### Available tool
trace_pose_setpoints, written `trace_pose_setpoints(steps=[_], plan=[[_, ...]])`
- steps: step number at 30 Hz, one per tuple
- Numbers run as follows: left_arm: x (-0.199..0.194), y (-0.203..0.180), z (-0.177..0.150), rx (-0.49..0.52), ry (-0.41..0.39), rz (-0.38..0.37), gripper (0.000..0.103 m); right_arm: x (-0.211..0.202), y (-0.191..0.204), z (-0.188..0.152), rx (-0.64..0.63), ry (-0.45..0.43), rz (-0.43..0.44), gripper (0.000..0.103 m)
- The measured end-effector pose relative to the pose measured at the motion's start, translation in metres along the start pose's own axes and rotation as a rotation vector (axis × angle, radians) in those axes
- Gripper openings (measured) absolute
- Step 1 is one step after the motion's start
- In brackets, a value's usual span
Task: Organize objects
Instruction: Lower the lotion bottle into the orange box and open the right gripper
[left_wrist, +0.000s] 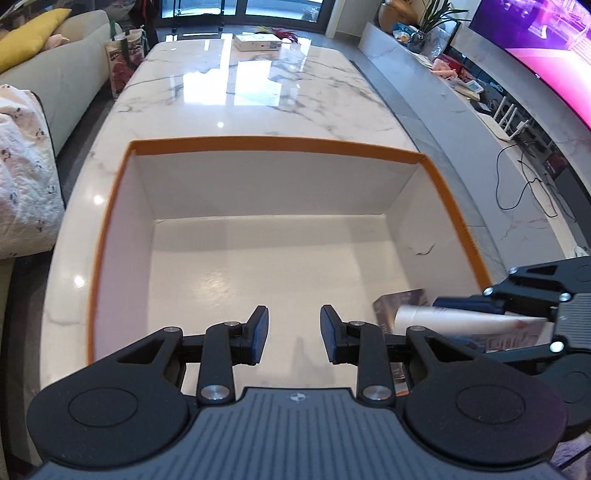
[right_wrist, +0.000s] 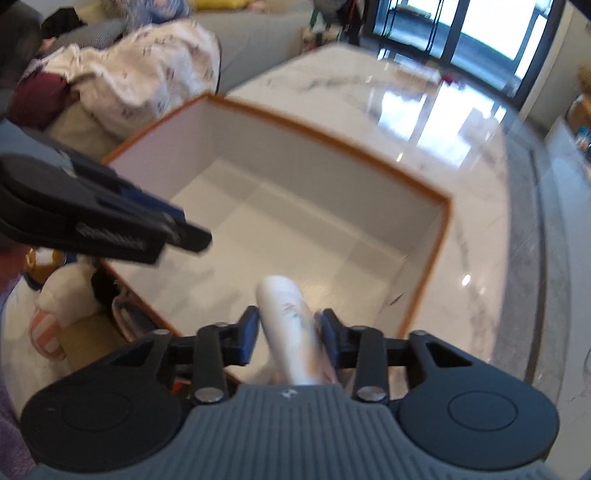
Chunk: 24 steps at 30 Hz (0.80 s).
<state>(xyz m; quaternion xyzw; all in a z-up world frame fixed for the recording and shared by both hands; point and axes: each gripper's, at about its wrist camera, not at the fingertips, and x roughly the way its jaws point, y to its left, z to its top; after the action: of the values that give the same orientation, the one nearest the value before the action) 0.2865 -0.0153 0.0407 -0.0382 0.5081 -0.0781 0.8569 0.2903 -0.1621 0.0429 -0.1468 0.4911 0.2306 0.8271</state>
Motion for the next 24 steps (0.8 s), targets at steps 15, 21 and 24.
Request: trace_pose_setpoints(steps=[15,21,24], plan=[[-0.009,0.016,-0.011,0.03,-0.021,-0.034,0.034,-0.005,-0.013,0.007,0.108,0.047,0.009,0.034],[-0.005,0.015,-0.011,0.032,-0.02,-0.048,0.034,-0.017,-0.019,0.008,0.142,0.013,0.025,0.036],[-0.001,0.016,-0.011,0.027,-0.017,-0.056,0.034,-0.018,-0.019,0.006,0.134,0.012,0.025,0.035]])
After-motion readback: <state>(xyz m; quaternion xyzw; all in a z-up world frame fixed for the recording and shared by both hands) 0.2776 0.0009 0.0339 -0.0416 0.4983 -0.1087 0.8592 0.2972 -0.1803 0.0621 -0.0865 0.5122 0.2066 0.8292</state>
